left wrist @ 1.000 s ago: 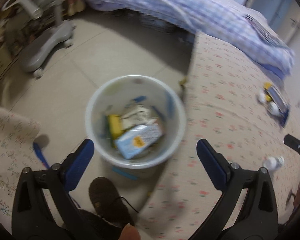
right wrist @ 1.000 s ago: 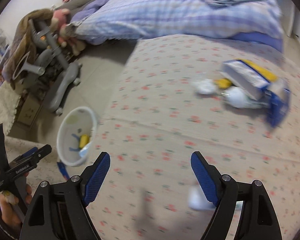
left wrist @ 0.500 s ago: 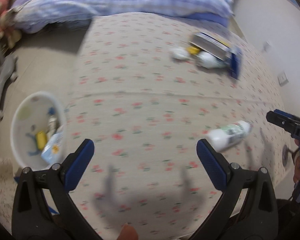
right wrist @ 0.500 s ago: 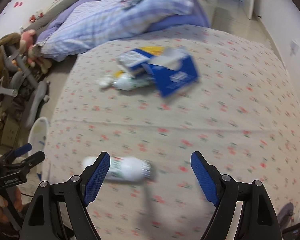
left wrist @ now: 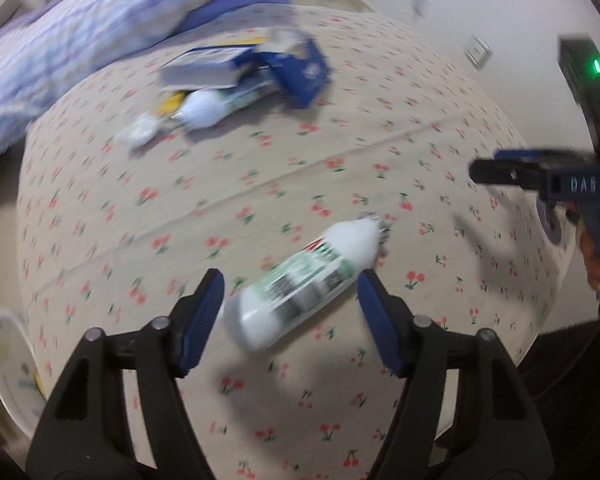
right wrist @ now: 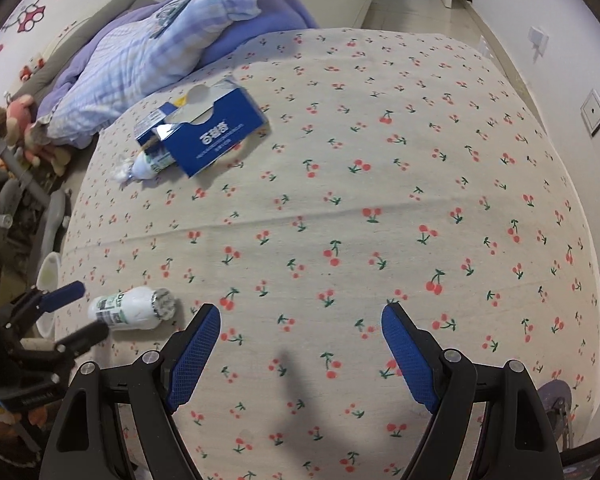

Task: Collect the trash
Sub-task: 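Grasp the white AD bottle with the left tool while the right tool grasps the blue biscuit box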

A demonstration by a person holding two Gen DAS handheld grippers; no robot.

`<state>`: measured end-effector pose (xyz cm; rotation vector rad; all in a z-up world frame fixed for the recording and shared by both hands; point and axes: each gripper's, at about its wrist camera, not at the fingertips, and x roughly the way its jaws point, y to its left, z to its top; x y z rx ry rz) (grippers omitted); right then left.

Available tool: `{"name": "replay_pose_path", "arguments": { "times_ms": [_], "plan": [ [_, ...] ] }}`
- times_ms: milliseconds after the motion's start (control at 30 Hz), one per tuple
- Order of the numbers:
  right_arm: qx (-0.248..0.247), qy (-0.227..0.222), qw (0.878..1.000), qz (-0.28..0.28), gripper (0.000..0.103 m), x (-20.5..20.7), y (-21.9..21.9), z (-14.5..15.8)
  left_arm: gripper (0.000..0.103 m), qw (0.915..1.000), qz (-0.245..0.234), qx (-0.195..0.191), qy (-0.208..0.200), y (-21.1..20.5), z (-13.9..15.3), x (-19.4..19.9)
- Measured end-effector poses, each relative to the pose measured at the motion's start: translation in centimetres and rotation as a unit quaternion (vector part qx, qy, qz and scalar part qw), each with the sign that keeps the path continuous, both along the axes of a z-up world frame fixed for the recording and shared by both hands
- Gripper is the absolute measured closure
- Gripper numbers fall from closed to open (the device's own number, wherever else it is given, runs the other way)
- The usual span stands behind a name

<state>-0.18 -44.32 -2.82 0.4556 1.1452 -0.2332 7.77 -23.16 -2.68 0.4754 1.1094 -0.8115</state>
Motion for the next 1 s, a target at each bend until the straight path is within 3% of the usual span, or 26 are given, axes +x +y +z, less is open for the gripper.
{"name": "replay_pose_path", "arguments": {
  "times_ms": [133,233,367,700,1000],
  "plan": [
    [0.005,-0.004,1.000,-0.002,0.019,0.6,-0.3,-0.1,0.034,0.9992,-0.022,0.032,0.009,-1.5,-1.6,0.0],
    [0.013,-0.007,1.000,-0.010,0.019,1.3,-0.7,-0.2,0.046,0.9982,-0.017,0.054,0.018,-1.9,-2.7,0.1],
    [0.030,-0.014,0.999,-0.029,0.019,2.7,-1.4,-0.4,0.062,0.9990,0.013,0.037,0.021,-2.0,-2.0,1.0],
    [0.133,-0.067,0.982,-0.116,0.019,7.9,-3.4,-1.0,0.064,0.9890,0.147,-0.006,0.018,2.3,-0.1,5.5],
    [0.173,-0.102,0.972,-0.119,0.019,12.9,-2.3,-2.0,0.064,0.9771,0.212,-0.020,0.003,7.9,1.0,8.1]
  ]
}}
